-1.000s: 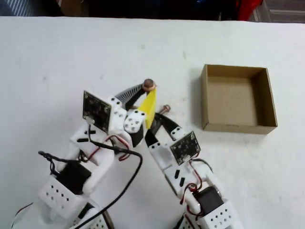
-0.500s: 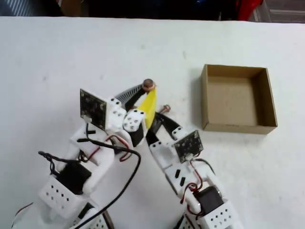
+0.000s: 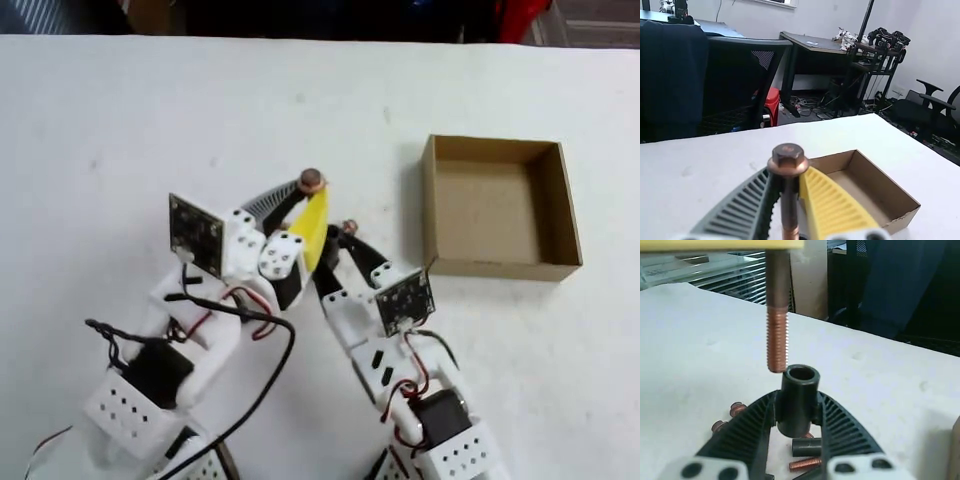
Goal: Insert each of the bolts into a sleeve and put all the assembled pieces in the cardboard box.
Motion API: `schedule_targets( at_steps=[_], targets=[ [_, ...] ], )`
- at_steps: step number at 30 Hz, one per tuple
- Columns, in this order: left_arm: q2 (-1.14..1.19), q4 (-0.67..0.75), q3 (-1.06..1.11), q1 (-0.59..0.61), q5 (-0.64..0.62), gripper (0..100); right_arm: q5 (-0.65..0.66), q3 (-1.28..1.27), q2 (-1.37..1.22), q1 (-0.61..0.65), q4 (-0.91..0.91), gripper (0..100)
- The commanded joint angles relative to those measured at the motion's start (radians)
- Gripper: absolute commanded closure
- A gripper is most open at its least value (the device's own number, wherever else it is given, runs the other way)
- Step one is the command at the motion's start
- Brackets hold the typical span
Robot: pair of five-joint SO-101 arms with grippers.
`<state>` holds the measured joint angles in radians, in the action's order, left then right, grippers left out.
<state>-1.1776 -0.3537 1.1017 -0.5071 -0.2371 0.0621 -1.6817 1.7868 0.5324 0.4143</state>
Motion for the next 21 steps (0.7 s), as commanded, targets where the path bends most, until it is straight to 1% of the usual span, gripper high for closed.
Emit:
schedule_targets(
  at_steps=[1, 8, 12, 21],
  targets=[
    [-0.012, 0.031, -0.043, -0.016, -0.009, 98, 0.037, 0.017, 0.016, -0.005, -0.018, 98.2],
    [-0.012, 0.034, -0.043, -0.015, -0.009, 98, 0.060, 0.020, 0.016, -0.005, -0.018, 98.2],
    [-0.012, 0.037, -0.043, -0.015, -0.009, 98, 0.135, 0.028, 0.015, -0.005, -0.018, 98.2],
    [-0.008, 0.038, -0.043, -0.015, -0.008, 98, 0.144, 0.031, 0.015, -0.005, -0.018, 98.2]
  ],
)
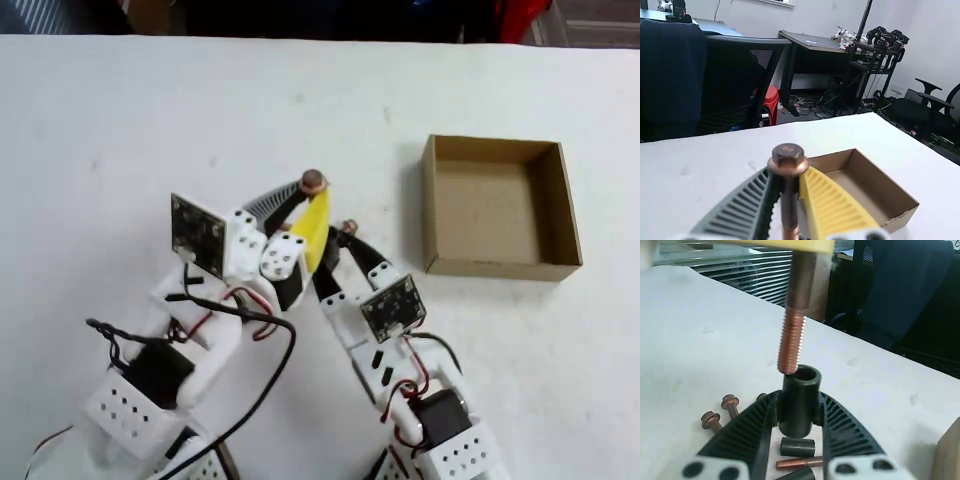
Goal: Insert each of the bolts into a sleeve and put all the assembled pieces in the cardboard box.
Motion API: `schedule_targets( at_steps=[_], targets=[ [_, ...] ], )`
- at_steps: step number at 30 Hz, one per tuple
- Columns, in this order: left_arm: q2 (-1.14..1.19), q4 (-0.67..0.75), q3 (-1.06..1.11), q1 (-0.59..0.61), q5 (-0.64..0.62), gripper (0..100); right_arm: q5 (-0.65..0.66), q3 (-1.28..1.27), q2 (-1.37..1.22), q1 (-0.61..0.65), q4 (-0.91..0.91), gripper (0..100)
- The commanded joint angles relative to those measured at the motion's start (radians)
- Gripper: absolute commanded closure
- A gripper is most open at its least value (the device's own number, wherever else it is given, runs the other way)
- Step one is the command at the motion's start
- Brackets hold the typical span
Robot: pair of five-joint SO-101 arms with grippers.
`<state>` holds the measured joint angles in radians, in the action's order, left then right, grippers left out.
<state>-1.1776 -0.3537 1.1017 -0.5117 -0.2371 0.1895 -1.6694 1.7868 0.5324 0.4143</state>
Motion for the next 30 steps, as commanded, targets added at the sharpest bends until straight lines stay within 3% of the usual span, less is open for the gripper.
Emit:
schedule_targets(
  at_steps=[1, 11, 30],
  targets=[
    [-0.008, 0.038, -0.043, -0.010, -0.008, 98, 0.017, 0.018, 0.015, -0.005, -0.018, 98.2],
    [-0.005, 0.121, -0.031, -0.010, 0.043, 98, 0.017, 0.017, 0.015, -0.005, -0.016, 98.2],
    [-0.005, 0.130, 0.061, -0.016, 0.038, 98, 0.017, 0.015, 0.015, -0.005, -0.016, 98.1]
  ],
)
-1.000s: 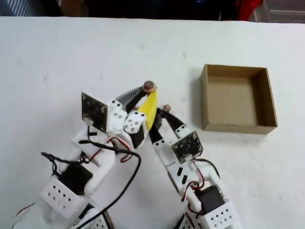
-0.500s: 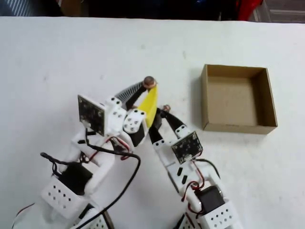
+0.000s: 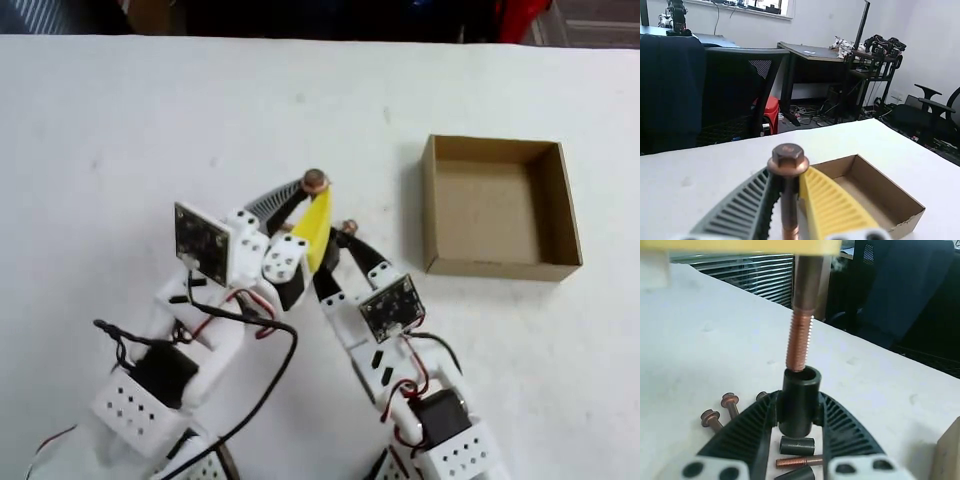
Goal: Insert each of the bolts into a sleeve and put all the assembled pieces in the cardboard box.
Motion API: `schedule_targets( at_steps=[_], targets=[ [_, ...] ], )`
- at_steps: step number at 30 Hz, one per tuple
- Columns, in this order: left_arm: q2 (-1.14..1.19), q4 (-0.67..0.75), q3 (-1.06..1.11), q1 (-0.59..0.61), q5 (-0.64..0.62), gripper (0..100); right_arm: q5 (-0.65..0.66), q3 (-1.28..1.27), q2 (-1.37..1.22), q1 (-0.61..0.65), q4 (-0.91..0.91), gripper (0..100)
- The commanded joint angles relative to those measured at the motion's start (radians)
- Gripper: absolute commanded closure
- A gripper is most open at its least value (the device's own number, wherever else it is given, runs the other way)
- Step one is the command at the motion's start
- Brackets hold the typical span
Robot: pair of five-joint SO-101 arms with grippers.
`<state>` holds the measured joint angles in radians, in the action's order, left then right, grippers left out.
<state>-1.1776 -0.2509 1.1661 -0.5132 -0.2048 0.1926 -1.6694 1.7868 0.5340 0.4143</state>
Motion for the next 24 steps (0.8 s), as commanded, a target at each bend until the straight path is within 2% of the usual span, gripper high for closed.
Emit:
schedule_targets(
  at_steps=[1, 5, 24],
  targets=[
    [-0.005, 0.028, -0.003, -0.015, -0.002, 98, 0.014, 0.015, 0.015, -0.007, -0.016, 98.1],
    [-0.007, 0.028, -0.003, -0.016, -0.061, 98, 0.014, 0.015, 0.015, -0.007, -0.016, 98.1],
    [-0.008, 0.018, 0.061, -0.016, -0.064, 98, 0.014, 0.012, 0.015, -0.016, -0.015, 98.1]
  ],
)
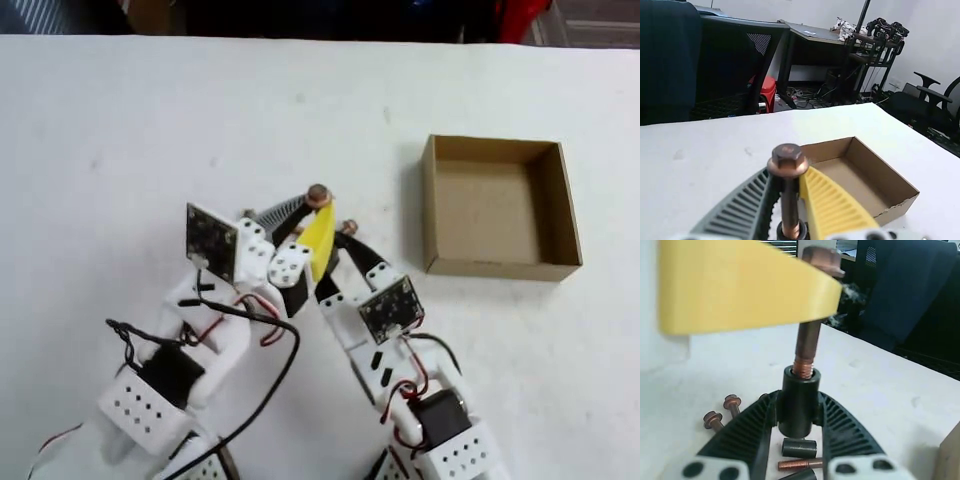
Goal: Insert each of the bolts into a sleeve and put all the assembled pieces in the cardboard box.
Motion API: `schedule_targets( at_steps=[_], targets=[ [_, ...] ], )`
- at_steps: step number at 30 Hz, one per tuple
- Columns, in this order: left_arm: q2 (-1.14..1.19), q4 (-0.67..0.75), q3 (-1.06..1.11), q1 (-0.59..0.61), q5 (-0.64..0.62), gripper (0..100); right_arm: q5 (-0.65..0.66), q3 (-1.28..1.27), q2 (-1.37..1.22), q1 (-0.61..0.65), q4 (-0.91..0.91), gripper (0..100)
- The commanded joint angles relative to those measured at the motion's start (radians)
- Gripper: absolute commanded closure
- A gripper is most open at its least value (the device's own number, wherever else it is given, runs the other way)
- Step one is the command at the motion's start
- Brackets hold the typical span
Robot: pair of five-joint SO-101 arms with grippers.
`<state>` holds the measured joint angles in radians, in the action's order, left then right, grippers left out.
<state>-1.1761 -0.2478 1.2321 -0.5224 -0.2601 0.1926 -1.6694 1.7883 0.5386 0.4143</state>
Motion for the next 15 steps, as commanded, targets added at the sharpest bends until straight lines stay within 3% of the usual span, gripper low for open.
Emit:
schedule_targets(
  at_steps=[1, 15],
  targets=[
    [-0.013, 0.015, 0.006, -0.007, -0.009, 98, 0.014, 0.012, 0.013, -0.021, -0.012, 98.1],
    [-0.013, 0.015, 0.035, -0.002, -0.003, 98, 0.014, 0.014, 0.013, -0.031, 0.005, 98.1]
  ],
)
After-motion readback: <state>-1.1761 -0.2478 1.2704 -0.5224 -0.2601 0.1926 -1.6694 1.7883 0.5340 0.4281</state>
